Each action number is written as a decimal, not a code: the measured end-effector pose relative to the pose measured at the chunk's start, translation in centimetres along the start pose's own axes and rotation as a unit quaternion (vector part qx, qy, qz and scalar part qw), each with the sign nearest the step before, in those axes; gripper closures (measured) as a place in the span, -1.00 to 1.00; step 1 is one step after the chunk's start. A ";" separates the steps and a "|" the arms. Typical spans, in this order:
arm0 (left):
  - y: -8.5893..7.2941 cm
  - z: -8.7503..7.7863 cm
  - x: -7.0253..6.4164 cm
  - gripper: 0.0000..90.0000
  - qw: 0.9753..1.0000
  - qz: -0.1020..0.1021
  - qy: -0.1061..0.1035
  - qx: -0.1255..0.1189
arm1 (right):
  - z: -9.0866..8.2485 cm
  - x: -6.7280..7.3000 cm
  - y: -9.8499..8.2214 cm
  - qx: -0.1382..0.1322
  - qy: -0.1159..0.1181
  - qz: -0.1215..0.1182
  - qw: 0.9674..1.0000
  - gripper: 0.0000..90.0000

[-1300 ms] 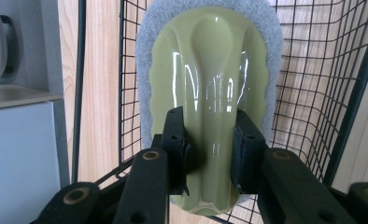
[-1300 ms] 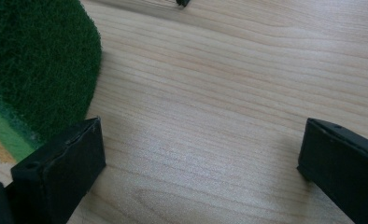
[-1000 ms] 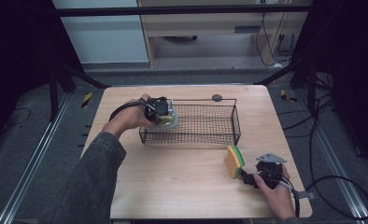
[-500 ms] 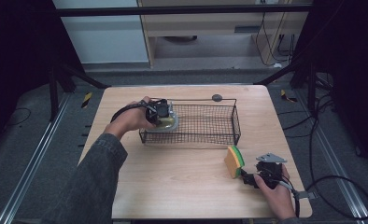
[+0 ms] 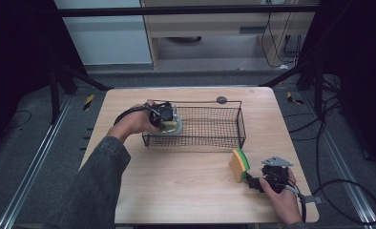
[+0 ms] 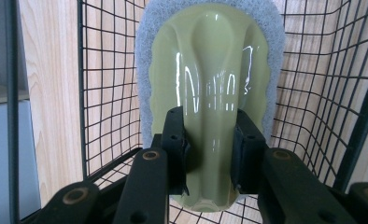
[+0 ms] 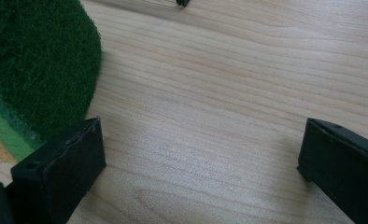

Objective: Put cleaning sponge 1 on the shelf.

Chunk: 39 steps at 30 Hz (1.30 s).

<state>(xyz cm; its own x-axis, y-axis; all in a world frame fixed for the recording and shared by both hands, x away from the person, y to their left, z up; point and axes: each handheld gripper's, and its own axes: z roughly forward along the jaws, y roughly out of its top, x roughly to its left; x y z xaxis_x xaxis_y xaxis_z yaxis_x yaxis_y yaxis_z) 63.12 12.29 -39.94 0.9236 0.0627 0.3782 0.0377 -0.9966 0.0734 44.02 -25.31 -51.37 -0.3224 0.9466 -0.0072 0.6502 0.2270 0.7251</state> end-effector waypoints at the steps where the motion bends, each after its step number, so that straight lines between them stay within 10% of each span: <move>1: 0.0 0.0 0.0 0.56 1.000 0.000 0.001 0.000 | 0.0 0.0 0.0 0.000 0.000 0.000 1.000 -0.98; 24: -0.3 -0.7 0.0 0.49 1.000 -0.014 -0.009 -0.012 | 0.0 0.0 0.0 0.000 0.000 0.000 1.000 -0.98; 39: -0.4 -4.0 -0.3 0.05 0.996 -0.030 0.061 -0.057 | 0.0 0.0 0.0 0.000 0.000 0.000 1.000 -0.98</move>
<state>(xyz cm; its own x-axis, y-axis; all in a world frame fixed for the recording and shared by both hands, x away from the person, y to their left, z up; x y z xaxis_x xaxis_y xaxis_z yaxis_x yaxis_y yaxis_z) 61.32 12.93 -36.35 0.8677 0.1341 0.4786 0.0407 -0.9789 0.2004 44.02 -25.31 -51.38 -0.3221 0.9467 -0.0071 0.6497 0.2265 0.7257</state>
